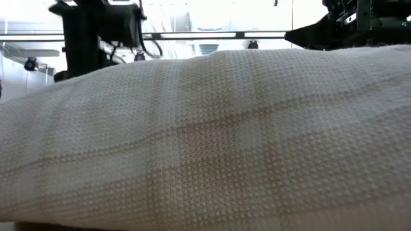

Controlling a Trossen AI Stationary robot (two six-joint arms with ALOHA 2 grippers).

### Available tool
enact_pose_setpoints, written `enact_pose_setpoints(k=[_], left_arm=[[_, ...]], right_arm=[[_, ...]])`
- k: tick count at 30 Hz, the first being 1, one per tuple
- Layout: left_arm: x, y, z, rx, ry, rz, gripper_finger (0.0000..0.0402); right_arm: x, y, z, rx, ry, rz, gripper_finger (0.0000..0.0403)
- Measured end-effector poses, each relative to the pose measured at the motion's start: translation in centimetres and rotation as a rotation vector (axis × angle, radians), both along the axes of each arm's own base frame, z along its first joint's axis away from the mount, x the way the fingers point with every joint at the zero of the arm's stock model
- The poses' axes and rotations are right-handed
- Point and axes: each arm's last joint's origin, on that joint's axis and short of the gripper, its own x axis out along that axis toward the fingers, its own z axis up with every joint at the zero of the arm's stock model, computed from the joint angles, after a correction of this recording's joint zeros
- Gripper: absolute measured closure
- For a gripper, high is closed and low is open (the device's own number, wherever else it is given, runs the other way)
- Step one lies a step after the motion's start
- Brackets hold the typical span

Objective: Build produce basket
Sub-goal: Put the red strawberry into the blue basket

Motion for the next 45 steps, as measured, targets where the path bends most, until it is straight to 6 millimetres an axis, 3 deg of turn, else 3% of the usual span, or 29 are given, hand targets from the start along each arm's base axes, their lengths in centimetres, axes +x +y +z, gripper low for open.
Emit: enact_pose_setpoints(k=[5,13,19,21,23,28,32,35,41,45], left_arm=[[-0.7,-0.1,2.9,0.191,-0.264,-0.017,0.0294],[0.4,-0.8,6.6,0.375,-0.699,-0.281,0.0294],[0.5,-1.5,10.9,0.402,-1.095,-0.584,0.0294],[0.3,-1.9,11.6,0.369,-1.202,-0.707,0.0294],[0.3,-2.0,11.8,0.328,-1.259,-0.714,0.0294],[0.4,-1.9,12.8,0.444,-1.295,-0.7,0.0294],[-0.4,-1.6,15.6,0.712,-1.325,-0.68,0.0294],[-0.9,-1.4,16.6,0.908,-1.277,-0.649,0.0294],[0.0,-1.0,14.4,1.031,-1.021,-0.554,0.0294],[0.2,-1.2,15.5,1.1,-1.026,-0.637,0.0294]], right_arm=[[0.0,0.0,0.0,0.0,-0.001,0.0,0.0394],[0.0,0.0,0.0,0.0,-0.001,0.0,0.0394],[0.0,0.0,0.0,0.0,-0.003,-0.001,0.0394],[0.0,0.0,0.0,0.0,-0.003,0.0,0.0394],[0.0,0.0,0.0,-0.002,-0.002,-0.001,0.0394],[0.0,0.0,0.0,-0.007,-0.002,-0.001,0.0394],[0.0,0.0,0.0,-0.007,-0.001,-0.001,0.0394],[0.0,0.0,0.0,-0.008,-0.002,-0.001,0.0394],[0.0,0.0,0.0,-0.022,-0.002,-0.001,0.0394],[0.0,0.0,0.0,-0.015,0.0,-0.012,0.0394]])
